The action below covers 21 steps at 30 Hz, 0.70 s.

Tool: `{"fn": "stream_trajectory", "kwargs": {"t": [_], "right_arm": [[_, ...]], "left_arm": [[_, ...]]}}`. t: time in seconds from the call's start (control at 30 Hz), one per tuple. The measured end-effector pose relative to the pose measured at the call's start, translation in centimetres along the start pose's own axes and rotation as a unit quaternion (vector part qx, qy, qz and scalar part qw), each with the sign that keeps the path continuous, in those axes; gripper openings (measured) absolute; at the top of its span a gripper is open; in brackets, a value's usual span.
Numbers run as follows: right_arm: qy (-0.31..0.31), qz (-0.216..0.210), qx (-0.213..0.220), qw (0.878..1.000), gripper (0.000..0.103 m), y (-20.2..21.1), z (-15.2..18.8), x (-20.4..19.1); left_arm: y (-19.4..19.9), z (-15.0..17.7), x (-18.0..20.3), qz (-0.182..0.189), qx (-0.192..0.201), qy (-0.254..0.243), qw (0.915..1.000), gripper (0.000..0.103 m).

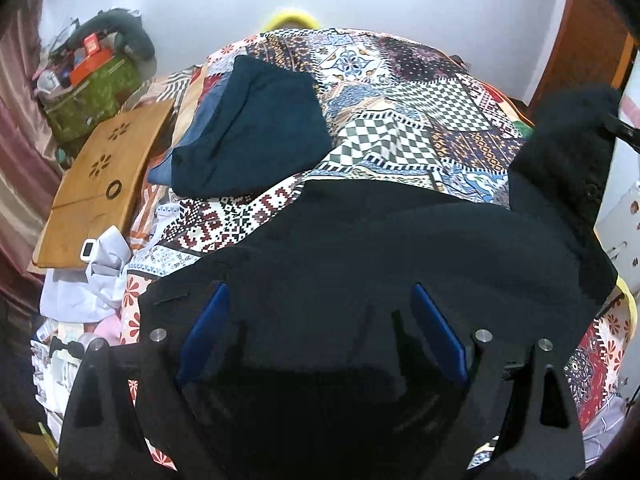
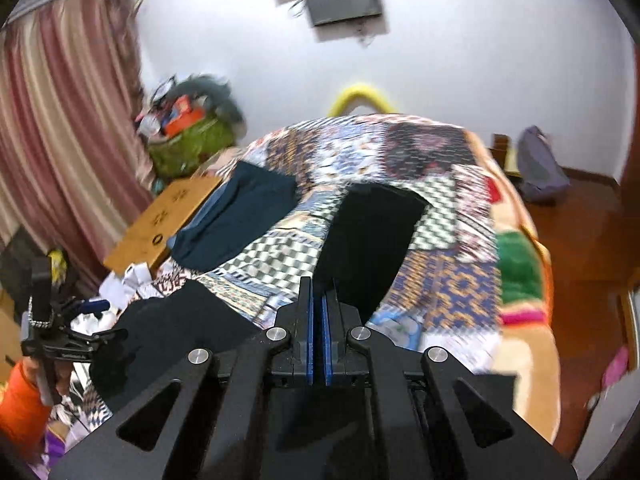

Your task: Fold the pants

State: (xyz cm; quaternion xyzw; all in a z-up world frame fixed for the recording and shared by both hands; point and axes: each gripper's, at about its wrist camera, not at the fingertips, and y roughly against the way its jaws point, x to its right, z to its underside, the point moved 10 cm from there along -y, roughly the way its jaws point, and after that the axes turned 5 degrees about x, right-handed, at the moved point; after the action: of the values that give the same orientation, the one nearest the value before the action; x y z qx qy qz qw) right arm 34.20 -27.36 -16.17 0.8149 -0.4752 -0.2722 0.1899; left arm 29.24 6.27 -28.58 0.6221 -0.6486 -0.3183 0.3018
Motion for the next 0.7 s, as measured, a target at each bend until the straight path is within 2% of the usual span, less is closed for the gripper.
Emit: {"fn": "stream_trajectory", "kwargs": {"t": [0.17,0.33,0.47,0.57,0.7], "right_arm": [[-0.049,0.027,0.005,0.998,0.003,3.5,3.5,4.1],[-0.099,0.046,-0.027,0.994,0.003,4.5,9.3,7.1],[-0.129,0.049,-0.055,0.989,0.003,4.7,13.7,8.0],[-0.125,0.068,-0.083,0.986,0.003,4.4,16.5,7.7],[-0.124,0.080,-0.093,0.985,0.003,5.4,17.9,7.7]], "left_arm": [[0.6,0.1,0.5,0.003,0.002,0.009,1.0000,0.092],[0.9,0.5,-0.5,0.000,-0.001,0.033,0.9995,0.092],[1.0,1.1,-1.6,-0.011,-0.003,0.047,0.9988,0.092],[1.2,1.6,-2.8,-0.018,-0.003,0.057,0.9982,0.092],[1.5,2.3,-4.9,-0.025,-0.003,0.081,0.9964,0.092]]}}
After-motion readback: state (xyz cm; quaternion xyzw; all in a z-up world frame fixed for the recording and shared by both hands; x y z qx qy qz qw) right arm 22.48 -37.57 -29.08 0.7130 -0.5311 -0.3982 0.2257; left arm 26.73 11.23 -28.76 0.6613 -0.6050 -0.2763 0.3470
